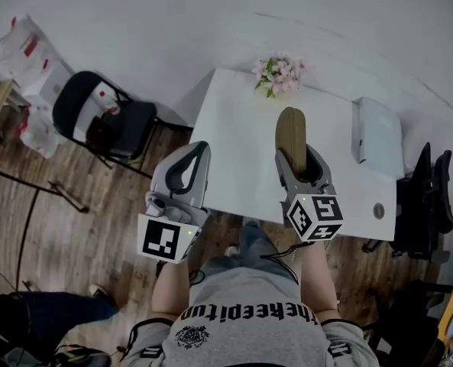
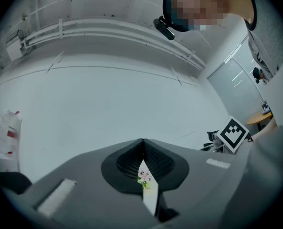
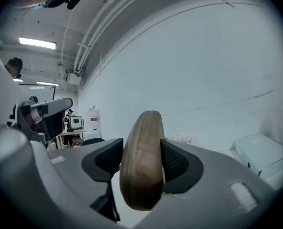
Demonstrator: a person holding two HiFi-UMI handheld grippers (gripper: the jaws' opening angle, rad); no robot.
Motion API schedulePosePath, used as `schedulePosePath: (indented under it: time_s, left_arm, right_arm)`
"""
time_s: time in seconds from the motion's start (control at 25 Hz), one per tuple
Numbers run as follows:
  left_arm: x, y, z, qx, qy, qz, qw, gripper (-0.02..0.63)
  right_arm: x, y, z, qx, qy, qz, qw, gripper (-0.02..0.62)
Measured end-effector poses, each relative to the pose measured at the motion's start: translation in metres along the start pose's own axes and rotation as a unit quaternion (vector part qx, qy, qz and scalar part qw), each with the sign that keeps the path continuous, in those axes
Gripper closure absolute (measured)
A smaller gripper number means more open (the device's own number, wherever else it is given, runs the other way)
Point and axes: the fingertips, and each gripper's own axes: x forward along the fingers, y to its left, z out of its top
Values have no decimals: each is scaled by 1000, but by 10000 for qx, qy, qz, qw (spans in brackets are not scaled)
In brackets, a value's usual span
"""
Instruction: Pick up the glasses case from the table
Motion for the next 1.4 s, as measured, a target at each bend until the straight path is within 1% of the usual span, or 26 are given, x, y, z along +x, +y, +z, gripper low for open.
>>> schedulePosePath:
  time_s: [0.12,0.4,0.72,0.88,1.16,1.4]
  left_arm:
    - [-6,-5,3,3,-4,-37,10000,592]
    - [-14,-16,9,4,-49,-137,9999,592]
    - [-17,-22,14,61,-108,-194,9997,592]
    - [-14,-24,18,91,-139,-168,9997,592]
    - [-13,-32,22,39,-161,-42,9999,592]
    - [-14,-51,24,28,-28,30,10000,592]
  right_arm:
    - [-11,5,6,-66,-104,-28,9999,354]
    - [-30,7,14,-4,-297,-94,9995,354]
    - [-43,14,28,-142,-560,-74,9983,354]
    - [-46,12,36,-173,-657,-46,9977,354]
    - [-58,10,50,-380,-767,21,9963,354]
    - [-77,3,59,-377,-821,88,9959,354]
